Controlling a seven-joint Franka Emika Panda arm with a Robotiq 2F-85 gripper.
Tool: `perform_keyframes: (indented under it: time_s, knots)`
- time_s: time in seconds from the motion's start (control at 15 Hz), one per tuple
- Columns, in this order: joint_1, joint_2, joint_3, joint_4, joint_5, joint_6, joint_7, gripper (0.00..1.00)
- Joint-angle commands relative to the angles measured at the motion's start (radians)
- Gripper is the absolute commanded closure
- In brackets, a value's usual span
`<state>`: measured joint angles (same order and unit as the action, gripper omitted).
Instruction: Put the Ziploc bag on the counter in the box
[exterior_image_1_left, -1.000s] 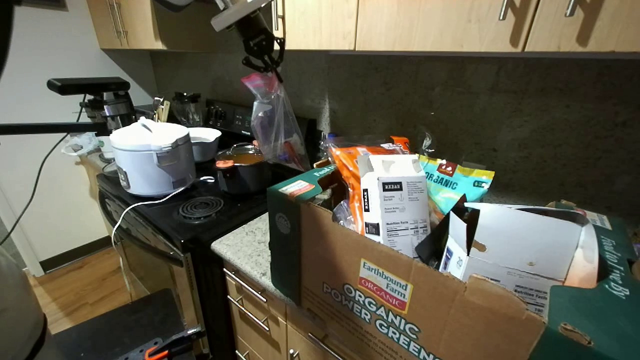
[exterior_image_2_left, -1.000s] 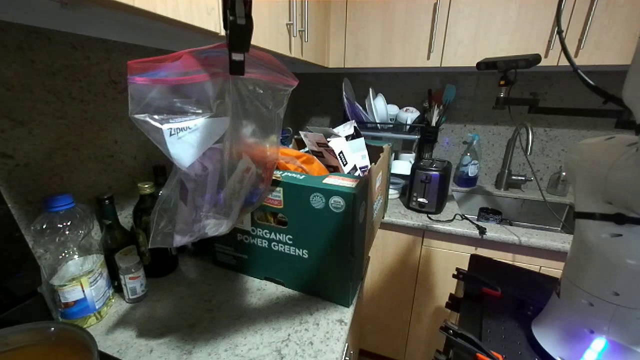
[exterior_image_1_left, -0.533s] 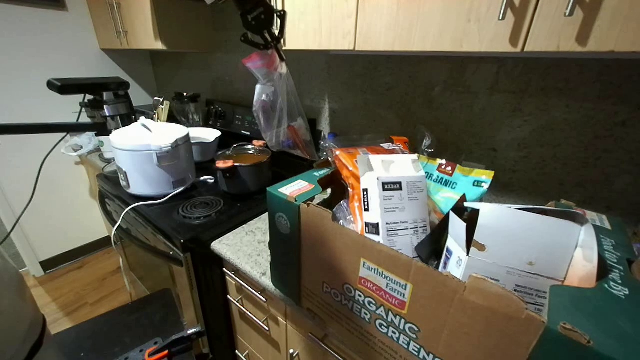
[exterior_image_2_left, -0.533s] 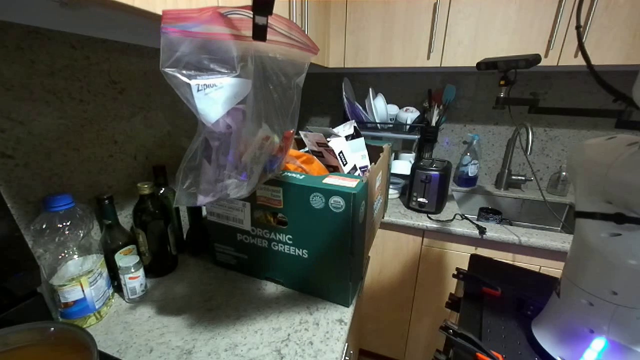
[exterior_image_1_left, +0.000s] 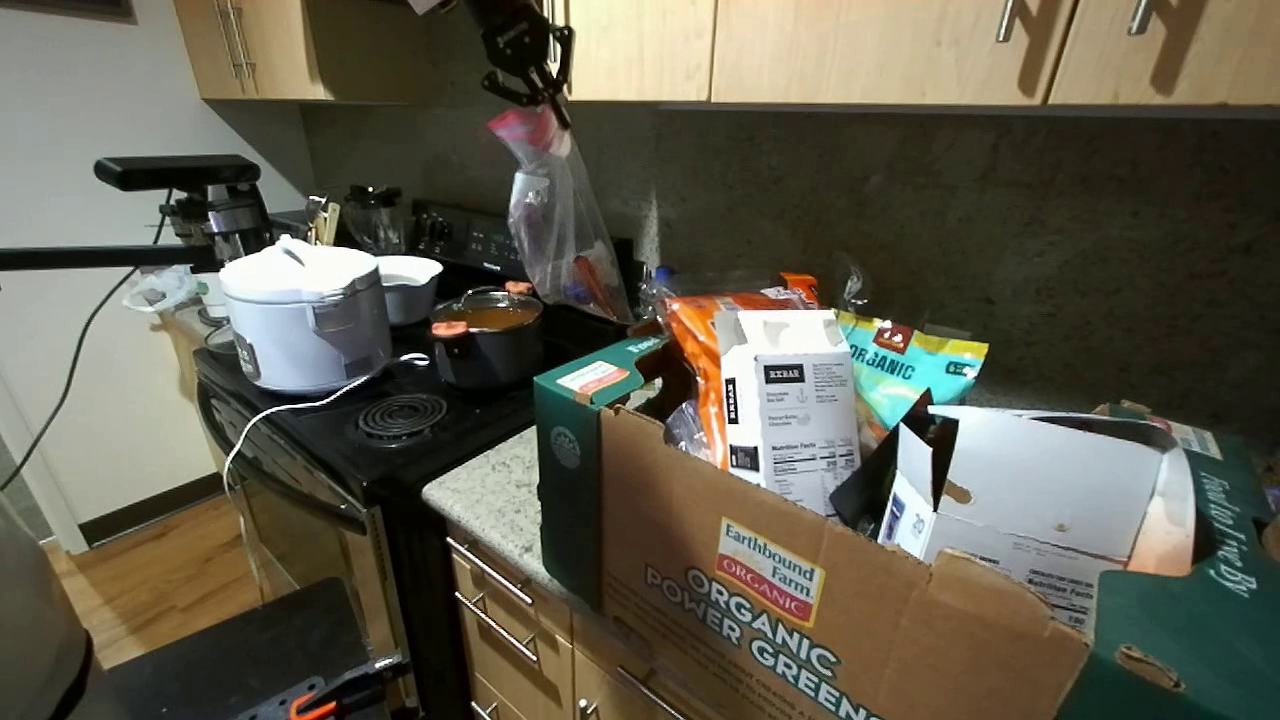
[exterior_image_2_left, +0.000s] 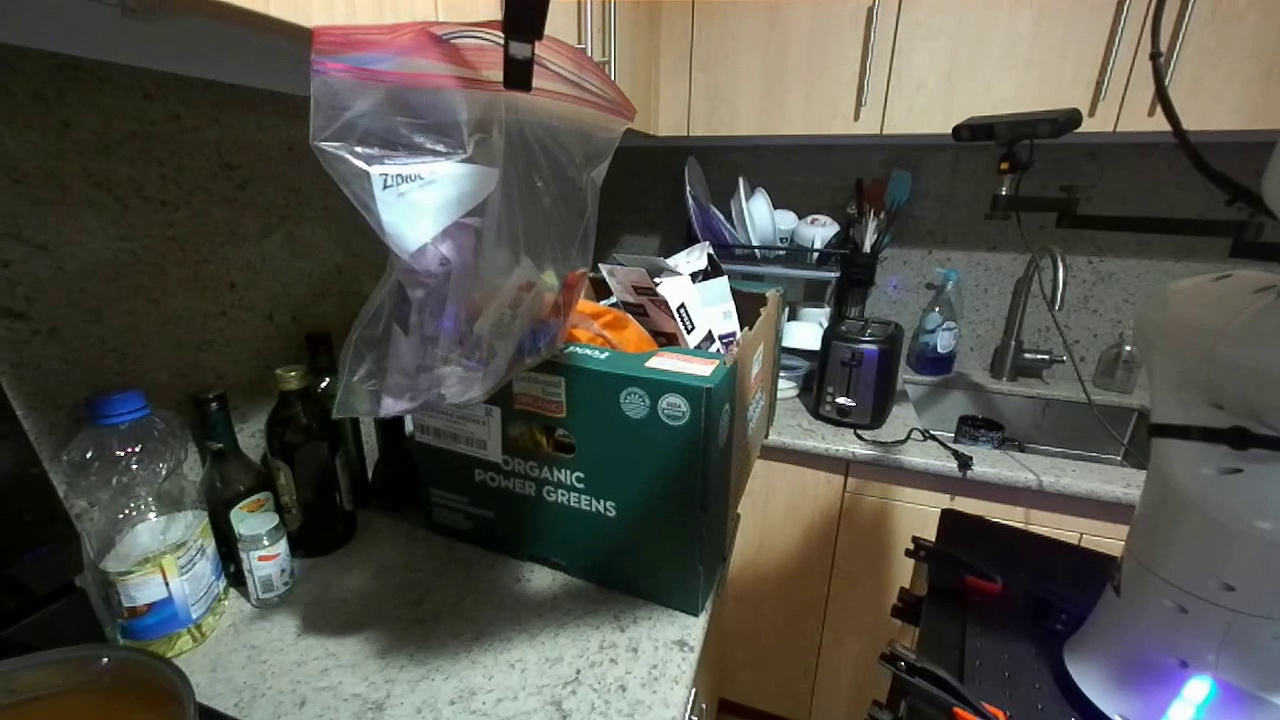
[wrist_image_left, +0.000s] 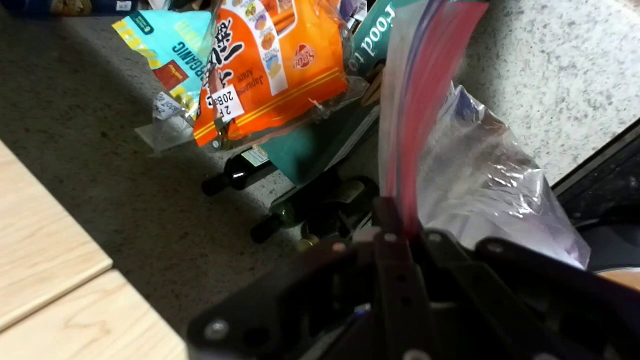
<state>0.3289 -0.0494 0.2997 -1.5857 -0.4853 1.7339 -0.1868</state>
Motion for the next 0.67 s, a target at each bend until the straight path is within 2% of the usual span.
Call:
perform_keyframes:
  time_s: [0.0, 0.6]
  knots:
    - [-0.009, 0.003, 0.01, 0.006, 0.0, -0.004, 0.0, 0.98]
    - [-0.024, -0.025, 0.004, 0.102, -0.02, -0.024, 0.073, 0.99]
